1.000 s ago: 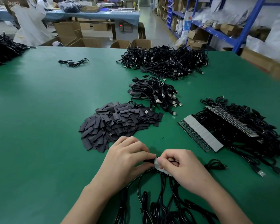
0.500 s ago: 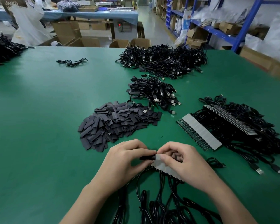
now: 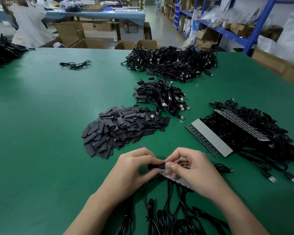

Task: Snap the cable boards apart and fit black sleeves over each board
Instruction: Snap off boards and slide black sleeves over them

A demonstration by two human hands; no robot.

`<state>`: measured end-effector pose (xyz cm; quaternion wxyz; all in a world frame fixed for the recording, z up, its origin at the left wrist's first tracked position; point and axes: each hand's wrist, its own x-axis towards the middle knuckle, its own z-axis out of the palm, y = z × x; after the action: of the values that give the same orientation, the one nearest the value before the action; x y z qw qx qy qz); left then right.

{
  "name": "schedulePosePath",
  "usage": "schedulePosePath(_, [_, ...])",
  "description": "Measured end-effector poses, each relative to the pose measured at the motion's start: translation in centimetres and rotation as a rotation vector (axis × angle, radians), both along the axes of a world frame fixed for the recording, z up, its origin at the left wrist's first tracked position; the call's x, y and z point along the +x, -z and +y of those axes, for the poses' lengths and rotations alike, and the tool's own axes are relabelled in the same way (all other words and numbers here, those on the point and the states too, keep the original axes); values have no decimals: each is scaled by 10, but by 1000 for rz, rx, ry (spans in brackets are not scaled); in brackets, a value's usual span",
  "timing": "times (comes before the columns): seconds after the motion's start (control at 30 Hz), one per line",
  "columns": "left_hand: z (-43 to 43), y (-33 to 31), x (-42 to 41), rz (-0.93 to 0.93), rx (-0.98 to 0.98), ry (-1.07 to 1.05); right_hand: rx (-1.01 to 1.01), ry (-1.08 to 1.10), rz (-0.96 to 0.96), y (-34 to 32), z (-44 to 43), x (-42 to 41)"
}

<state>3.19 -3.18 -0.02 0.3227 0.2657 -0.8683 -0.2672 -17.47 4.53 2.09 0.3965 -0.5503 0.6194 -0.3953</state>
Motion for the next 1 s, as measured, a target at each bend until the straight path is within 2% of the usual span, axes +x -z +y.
schedulePosePath(0.17, [-2, 3, -3, 41, 97, -31, -14, -5, -20, 0, 0, 1])
schedulePosePath(0.33, [-3, 4, -2, 83, 314, -93, -142, -40, 244, -1, 1, -5])
schedulePosePath(0.47, [-2, 4, -4, 183, 533, -66, -187, 9, 303, 4, 0, -4])
schedulePosePath(0.6, [0, 4, -6, 236, 627, -49, -202, 16, 320, 8, -1, -2])
schedulePosePath(0.7, [1, 3, -7, 201, 547, -73, -193, 65, 300, 9, -2, -2])
schedulePosePath(0.8, [-1, 2, -3, 99, 244, -112, -200, 109, 266, 8, -2, -4])
schedulePosePath(0.87, [-1, 1, -3, 77, 118, -113, -194, 109, 245, 7, -2, -4])
schedulePosePath(1.0, [-2, 3, -3, 115, 97, -124, -174, 97, 212, 8, -1, -1])
